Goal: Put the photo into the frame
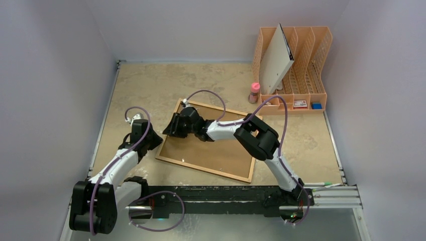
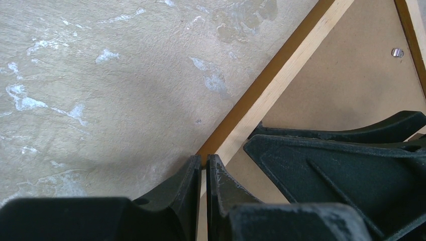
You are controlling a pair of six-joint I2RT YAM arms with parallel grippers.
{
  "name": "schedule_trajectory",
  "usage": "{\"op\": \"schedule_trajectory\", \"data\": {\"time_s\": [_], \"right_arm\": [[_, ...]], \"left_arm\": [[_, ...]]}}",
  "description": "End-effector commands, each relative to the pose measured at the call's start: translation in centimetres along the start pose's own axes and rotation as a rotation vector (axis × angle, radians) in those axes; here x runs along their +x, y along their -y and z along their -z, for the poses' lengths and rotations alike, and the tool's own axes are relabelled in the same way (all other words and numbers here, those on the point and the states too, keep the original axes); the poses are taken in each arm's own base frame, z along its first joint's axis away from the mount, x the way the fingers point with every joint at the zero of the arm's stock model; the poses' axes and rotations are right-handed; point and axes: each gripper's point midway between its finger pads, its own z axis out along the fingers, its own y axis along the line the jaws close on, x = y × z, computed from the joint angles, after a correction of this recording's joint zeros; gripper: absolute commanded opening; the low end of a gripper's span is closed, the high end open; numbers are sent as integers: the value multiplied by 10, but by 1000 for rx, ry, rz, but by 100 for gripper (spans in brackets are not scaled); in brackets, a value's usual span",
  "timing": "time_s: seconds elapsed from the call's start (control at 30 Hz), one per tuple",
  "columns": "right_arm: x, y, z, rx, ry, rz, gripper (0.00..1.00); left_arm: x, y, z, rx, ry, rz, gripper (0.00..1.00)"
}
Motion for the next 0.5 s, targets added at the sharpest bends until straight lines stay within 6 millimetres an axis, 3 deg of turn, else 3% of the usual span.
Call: {"op": "schedule_trajectory", "data": {"time_s": [0.0,0.13,0.23,0.37,0.47], "right_arm": [[3,12,2,38,10,15,45],[-3,-12,24,-6,17,44,48],[-19,-22,42,5,73,63,49],[-42,-26,60,37,138,96,49],[-61,-16,66,78,185,98,50]], "left_arm": [[22,-6,5,-7,-88,7,11],[18,-4,6,-6,-77,9,11],[12,1,7,2,-65,12,12],[2,10,8,19,-41,12,13],[-7,18,6,38,-24,10,16]]}}
